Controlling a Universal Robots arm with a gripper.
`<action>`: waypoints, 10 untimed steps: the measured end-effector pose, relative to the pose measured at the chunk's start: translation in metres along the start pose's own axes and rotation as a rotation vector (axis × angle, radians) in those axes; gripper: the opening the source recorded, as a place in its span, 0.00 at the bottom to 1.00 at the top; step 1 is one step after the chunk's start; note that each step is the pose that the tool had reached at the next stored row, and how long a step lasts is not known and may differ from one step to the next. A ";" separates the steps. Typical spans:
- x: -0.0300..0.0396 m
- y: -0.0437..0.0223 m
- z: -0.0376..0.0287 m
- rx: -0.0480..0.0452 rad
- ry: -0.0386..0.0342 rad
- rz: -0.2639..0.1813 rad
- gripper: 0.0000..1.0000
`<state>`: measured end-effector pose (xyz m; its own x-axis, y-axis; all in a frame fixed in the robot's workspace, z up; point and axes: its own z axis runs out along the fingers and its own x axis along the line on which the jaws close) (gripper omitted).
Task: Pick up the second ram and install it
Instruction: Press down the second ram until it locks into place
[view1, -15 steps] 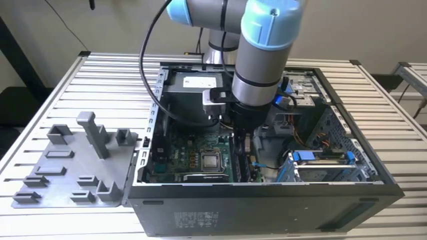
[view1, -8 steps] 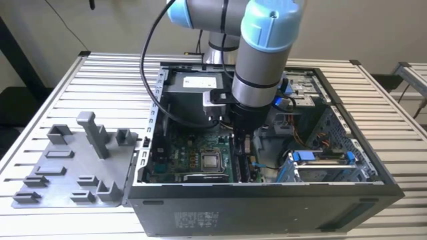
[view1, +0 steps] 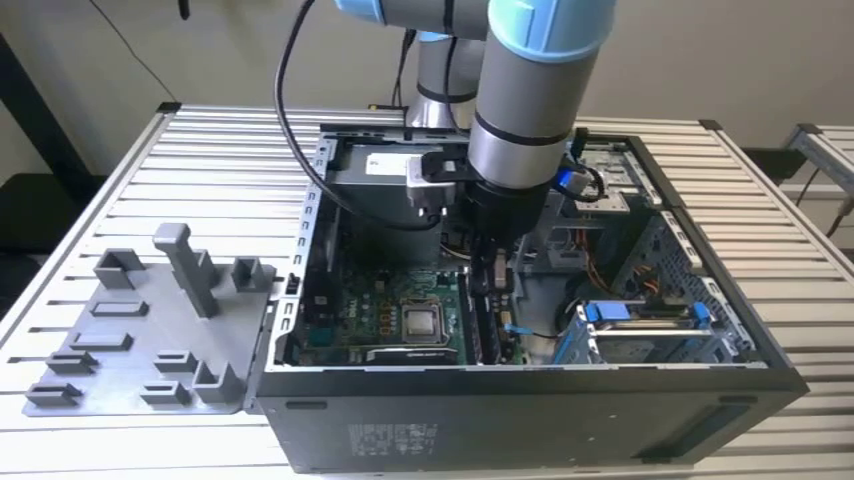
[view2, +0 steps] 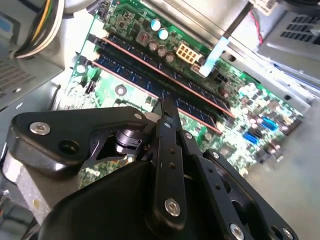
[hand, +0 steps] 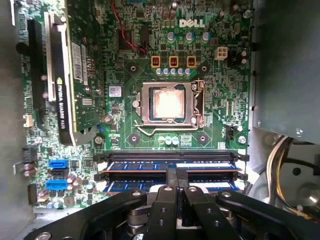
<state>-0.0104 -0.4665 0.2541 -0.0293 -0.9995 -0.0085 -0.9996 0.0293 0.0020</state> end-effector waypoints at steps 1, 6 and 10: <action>0.0000 0.0000 -0.0034 0.0000 0.0000 0.000 0.11; -0.0001 0.0000 -0.0115 0.0004 -0.0004 0.000 0.11; -0.0001 0.0000 -0.0120 0.0002 0.0000 0.000 0.11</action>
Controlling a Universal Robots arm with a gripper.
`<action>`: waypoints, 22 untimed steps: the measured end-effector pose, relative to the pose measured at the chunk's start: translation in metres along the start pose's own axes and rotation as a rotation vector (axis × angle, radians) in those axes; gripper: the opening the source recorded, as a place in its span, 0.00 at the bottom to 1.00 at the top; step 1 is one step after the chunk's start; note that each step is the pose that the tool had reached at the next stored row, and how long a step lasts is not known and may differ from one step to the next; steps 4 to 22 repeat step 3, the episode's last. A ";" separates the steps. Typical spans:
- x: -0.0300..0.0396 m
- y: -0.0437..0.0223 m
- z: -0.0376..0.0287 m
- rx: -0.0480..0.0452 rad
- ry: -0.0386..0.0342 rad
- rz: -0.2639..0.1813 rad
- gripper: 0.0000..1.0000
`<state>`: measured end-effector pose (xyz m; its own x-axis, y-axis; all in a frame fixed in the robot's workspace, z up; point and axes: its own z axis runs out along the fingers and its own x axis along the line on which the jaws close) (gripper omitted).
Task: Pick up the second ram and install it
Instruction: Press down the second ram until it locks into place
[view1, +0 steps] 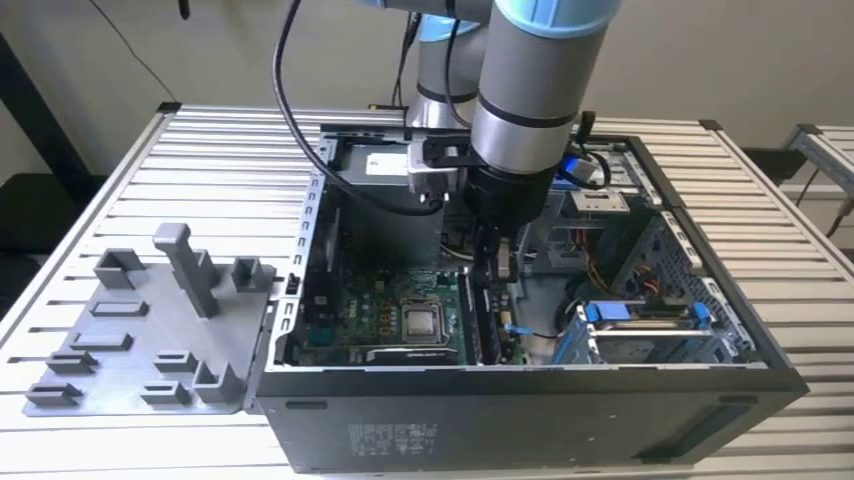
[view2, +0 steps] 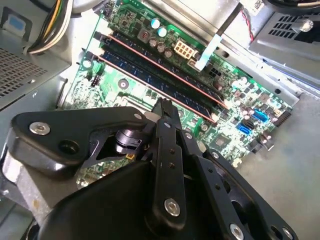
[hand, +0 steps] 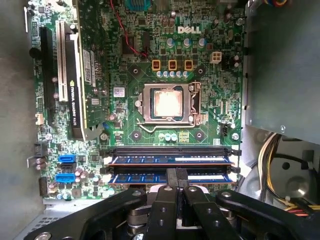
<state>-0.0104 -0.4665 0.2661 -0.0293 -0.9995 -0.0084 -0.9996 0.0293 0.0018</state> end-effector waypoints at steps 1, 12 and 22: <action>0.0000 0.0000 0.0000 0.0000 -0.0001 0.000 0.11; 0.0000 0.0000 -0.0002 0.0000 -0.0001 0.000 0.11; 0.0000 0.0000 -0.0002 0.0000 -0.0001 0.000 0.11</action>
